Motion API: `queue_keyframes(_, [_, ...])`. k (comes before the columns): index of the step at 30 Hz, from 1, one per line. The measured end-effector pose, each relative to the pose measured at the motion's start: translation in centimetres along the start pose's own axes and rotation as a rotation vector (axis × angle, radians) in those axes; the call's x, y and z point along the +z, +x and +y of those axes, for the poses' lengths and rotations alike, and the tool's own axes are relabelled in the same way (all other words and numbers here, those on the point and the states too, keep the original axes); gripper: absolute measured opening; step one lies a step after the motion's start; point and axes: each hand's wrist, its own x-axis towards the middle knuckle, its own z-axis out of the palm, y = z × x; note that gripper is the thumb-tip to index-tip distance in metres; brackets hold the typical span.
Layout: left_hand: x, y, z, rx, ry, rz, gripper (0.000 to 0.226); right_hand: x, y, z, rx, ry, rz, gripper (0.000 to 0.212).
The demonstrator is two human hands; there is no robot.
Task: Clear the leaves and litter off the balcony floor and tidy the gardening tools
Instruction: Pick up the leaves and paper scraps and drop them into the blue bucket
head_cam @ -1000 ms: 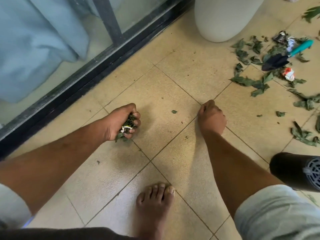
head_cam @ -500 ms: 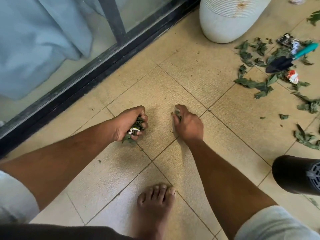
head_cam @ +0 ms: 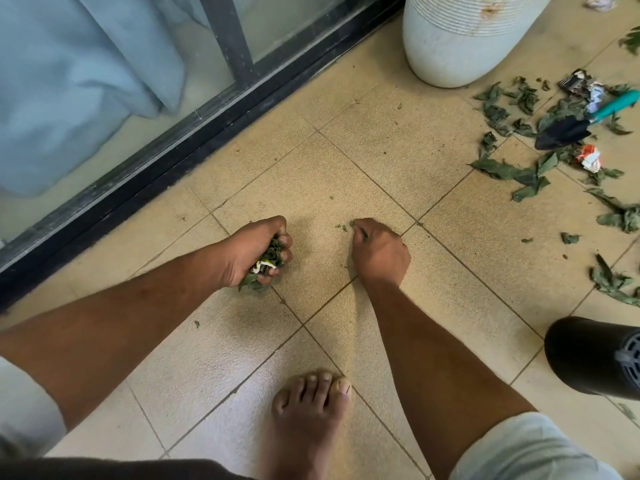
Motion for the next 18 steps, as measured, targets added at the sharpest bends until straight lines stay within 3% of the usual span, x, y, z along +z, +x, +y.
queue_keyframes(4, [0.2,0.5,-0.5,0.023,-0.043,0.045,0.019,0.1,0.0,-0.4,0.037,-0.021,0.014,0.017])
queue_keyframes(11, [-0.3,0.2,-1.2,0.011,-0.049,0.059,0.027,-0.3,-1.5,-1.1,-0.081,0.017,-0.028,0.015])
queue_keyframes(15, [-0.5,0.1,-1.4,0.040,-0.036,0.051,0.022,-0.3,-1.3,-1.3,-0.132,-0.087,-0.046,0.027])
queue_keyframes(18, [-0.6,0.1,-1.2,0.075,-0.042,0.058,0.018,-0.1,-0.4,-1.6,-0.209,-0.205,-0.106,0.021])
